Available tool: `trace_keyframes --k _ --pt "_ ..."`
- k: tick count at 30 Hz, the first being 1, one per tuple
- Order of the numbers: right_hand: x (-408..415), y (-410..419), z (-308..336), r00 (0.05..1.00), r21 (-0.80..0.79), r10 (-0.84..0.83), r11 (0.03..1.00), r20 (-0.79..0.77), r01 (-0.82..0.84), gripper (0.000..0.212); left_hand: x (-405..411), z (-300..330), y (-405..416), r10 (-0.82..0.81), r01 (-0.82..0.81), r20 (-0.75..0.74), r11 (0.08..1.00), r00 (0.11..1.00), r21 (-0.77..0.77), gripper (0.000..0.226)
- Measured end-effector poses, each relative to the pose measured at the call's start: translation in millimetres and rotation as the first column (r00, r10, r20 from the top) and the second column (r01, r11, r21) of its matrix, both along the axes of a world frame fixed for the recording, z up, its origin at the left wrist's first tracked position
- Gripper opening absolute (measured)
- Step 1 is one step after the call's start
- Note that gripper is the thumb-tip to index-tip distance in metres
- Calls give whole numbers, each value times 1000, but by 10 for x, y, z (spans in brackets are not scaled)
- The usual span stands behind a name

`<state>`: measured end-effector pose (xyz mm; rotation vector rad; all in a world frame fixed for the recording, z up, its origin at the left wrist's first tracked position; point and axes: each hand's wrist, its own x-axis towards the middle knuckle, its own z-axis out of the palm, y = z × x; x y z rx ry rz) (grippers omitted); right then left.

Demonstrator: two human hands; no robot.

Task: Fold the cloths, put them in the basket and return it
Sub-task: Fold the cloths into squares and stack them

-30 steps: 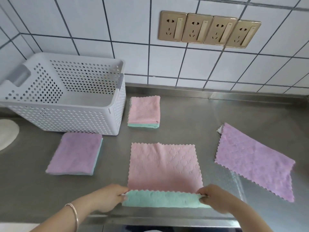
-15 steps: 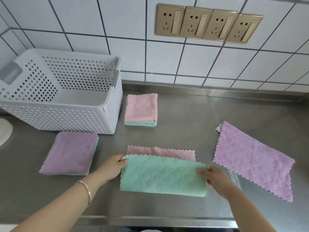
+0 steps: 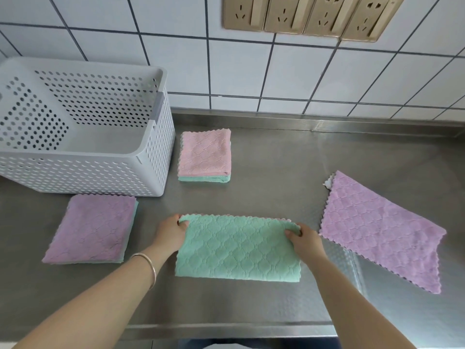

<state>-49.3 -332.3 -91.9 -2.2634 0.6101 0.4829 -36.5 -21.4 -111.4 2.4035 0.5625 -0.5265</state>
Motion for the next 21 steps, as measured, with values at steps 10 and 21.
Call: trace_keyframes --k 10,21 --pt "80 46 -66 999 -124 -9 992 -34 5 37 12 -22 -56 52 -53 32 998 998 40 31" --pt "118 107 -78 986 -195 -76 980 -148 46 45 37 -116 36 41 -42 7 993 999 112 29"
